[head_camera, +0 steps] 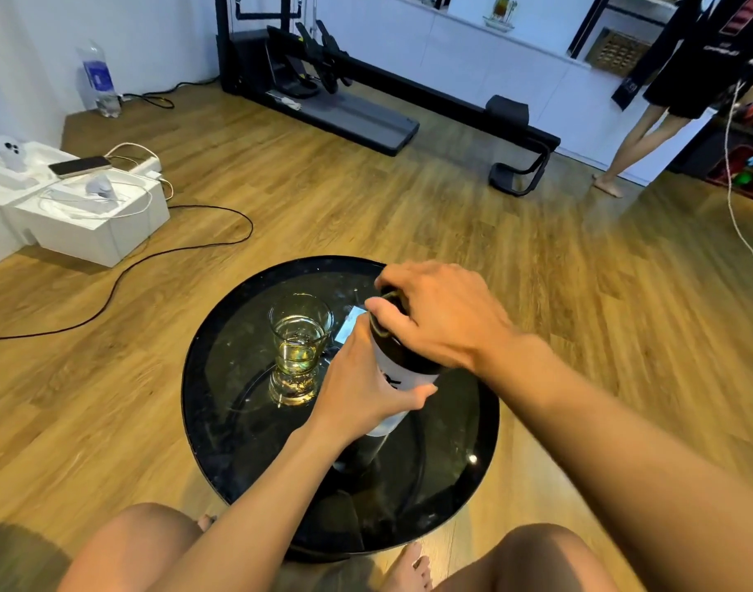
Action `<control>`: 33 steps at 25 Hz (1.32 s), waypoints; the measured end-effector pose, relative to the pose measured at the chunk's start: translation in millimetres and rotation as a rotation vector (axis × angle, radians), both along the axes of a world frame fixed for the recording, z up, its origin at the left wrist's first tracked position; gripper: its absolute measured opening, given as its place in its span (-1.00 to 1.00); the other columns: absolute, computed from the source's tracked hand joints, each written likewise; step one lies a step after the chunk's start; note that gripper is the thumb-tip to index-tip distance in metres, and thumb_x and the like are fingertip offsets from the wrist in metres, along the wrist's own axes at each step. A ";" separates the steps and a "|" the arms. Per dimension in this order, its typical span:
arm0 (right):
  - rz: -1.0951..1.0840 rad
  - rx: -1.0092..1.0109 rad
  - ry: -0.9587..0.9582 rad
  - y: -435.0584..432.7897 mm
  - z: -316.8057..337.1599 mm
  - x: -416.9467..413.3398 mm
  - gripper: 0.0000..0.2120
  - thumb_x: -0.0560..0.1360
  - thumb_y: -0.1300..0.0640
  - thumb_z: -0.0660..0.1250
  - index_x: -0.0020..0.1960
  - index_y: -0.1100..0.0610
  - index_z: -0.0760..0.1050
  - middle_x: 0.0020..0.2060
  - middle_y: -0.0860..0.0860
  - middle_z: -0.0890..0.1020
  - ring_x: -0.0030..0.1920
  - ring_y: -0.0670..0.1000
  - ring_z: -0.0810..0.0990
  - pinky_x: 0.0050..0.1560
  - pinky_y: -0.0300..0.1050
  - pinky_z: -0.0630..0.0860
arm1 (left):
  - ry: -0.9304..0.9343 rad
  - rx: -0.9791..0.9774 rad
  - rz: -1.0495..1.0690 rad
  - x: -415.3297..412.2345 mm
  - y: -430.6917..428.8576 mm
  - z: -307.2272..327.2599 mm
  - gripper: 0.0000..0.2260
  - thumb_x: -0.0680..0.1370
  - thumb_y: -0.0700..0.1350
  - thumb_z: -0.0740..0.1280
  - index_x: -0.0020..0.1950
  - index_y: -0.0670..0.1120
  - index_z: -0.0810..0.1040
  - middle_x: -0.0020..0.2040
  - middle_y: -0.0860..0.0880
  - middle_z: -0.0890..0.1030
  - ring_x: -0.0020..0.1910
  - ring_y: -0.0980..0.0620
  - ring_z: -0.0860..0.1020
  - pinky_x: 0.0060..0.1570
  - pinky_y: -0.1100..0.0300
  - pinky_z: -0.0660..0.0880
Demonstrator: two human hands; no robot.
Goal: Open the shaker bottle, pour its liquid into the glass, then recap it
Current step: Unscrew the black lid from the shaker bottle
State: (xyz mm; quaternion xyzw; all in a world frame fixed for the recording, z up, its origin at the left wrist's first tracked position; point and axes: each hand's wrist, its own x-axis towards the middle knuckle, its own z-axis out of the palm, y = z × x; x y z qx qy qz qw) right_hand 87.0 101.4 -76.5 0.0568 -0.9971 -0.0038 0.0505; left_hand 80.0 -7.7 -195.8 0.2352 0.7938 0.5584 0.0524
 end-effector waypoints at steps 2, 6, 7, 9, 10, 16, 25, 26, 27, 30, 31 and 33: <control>0.091 0.027 -0.095 7.1 8.6 3.7 -0.40 0.55 -0.33 -0.09 0.24 -0.01 0.52 0.19 -0.01 0.65 0.28 0.08 0.54 0.21 0.07 0.38 | -0.001 0.004 -0.010 -0.4 -1.5 -1.3 -0.17 0.23 0.11 0.57 0.38 0.05 0.23 0.21 0.10 0.51 0.17 0.13 0.49 0.08 0.16 0.50; -0.386 -0.037 -0.134 -17.3 -4.4 -4.4 -0.43 0.58 -0.34 -0.03 0.36 -0.01 0.43 0.28 0.06 0.55 0.35 0.18 0.42 0.26 0.26 0.28 | -0.020 0.001 -0.003 -1.7 0.5 -1.3 -0.19 0.19 0.15 0.55 0.34 0.03 0.27 0.13 0.10 0.52 0.09 0.13 0.53 -0.02 0.13 0.54; -0.385 -0.027 -0.102 -19.5 -8.1 -5.8 -0.47 0.59 -0.30 0.00 0.35 0.00 0.43 0.25 0.07 0.57 0.30 0.19 0.47 0.21 0.23 0.31 | -0.027 0.008 0.003 -0.9 0.3 -1.0 -0.19 0.18 0.15 0.54 0.33 0.04 0.27 0.11 0.10 0.53 0.07 0.13 0.53 -0.04 0.16 0.54; -0.134 0.011 -0.016 -10.6 -5.0 -0.1 -0.51 0.59 -0.27 0.00 0.26 -0.01 0.48 0.18 0.01 0.63 0.21 0.14 0.56 0.14 0.14 0.37 | -0.024 0.007 0.004 -1.8 0.9 -3.2 -0.20 0.19 0.15 0.55 0.33 0.03 0.27 0.12 0.10 0.53 0.09 0.14 0.53 -0.03 0.19 0.52; 0.007 0.005 -0.048 -3.0 2.0 2.5 -0.49 0.58 -0.29 -0.03 0.25 -0.03 0.50 0.18 -0.04 0.64 0.22 0.10 0.57 0.16 0.12 0.38 | -0.023 0.006 -0.003 -2.3 0.6 -5.6 -0.21 0.20 0.16 0.54 0.32 0.02 0.29 0.13 0.11 0.53 0.11 0.14 0.52 0.00 0.19 0.52; -0.428 -0.036 -0.167 -20.0 0.1 -2.2 -0.38 0.58 -0.35 -0.05 0.44 0.01 0.36 0.37 0.08 0.46 0.39 0.19 0.33 0.27 0.35 0.23 | -0.071 0.034 -0.008 -1.8 2.3 -4.0 -0.26 0.17 0.17 0.54 0.24 0.10 0.27 0.06 0.11 0.57 0.04 0.16 0.55 -0.06 0.18 0.55; -0.454 -0.176 -0.245 -19.3 7.6 -2.8 -0.31 0.55 -0.36 0.07 0.48 0.10 0.28 0.40 0.14 0.35 0.42 0.23 0.24 0.30 0.29 0.35 | -0.045 0.032 0.004 -3.6 2.6 -4.9 -0.28 0.17 0.12 0.58 0.23 0.08 0.31 0.05 0.14 0.57 0.04 0.17 0.55 -0.04 0.10 0.56; -0.435 -0.167 -0.192 -22.2 6.0 -4.7 -0.34 0.56 -0.33 0.12 0.46 0.11 0.29 0.37 0.15 0.37 0.40 0.24 0.25 0.30 0.25 0.36 | -0.051 0.046 0.008 -3.4 1.9 -4.9 -0.27 0.17 0.11 0.58 0.24 0.07 0.32 0.05 0.14 0.58 0.04 0.19 0.56 -0.04 0.10 0.56; -0.355 -0.162 -0.163 -21.2 6.7 -5.2 -0.37 0.56 -0.29 0.17 0.46 0.10 0.31 0.35 0.14 0.39 0.39 0.23 0.26 0.31 0.21 0.36 | -0.054 0.051 0.011 -3.8 1.2 -5.6 -0.26 0.17 0.12 0.57 0.24 0.06 0.32 0.04 0.13 0.59 0.03 0.17 0.57 -0.05 0.10 0.56; -0.143 -0.195 -0.339 -2.0 22.2 -6.2 -0.24 0.48 -0.32 0.31 0.55 0.00 0.23 0.45 0.09 0.32 0.50 0.17 0.18 0.43 0.17 0.27 | -0.039 0.002 0.006 -5.1 0.5 -7.4 -0.26 0.17 0.20 0.53 0.26 0.03 0.35 0.06 0.10 0.58 0.08 0.10 0.57 -0.02 0.10 0.56; -0.199 -0.195 -0.370 -1.9 23.4 -7.0 -0.16 0.44 -0.37 0.31 0.56 0.02 0.16 0.49 0.10 0.26 0.51 0.20 0.16 0.43 0.22 0.27 | -0.031 -0.005 0.005 -6.1 0.7 -7.9 -0.27 0.17 0.20 0.53 0.25 0.04 0.35 0.06 0.12 0.58 0.08 0.11 0.57 -0.02 0.12 0.55; -0.421 -0.120 -0.354 -12.9 12.7 -9.2 -0.11 0.45 -0.43 0.22 0.55 0.12 0.12 0.46 0.19 0.23 0.45 0.28 0.24 0.35 0.26 0.35 | -0.038 0.004 0.007 -7.0 1.9 -8.4 -0.25 0.17 0.18 0.55 0.27 0.07 0.33 0.05 0.14 0.58 0.05 0.16 0.56 -0.04 0.15 0.55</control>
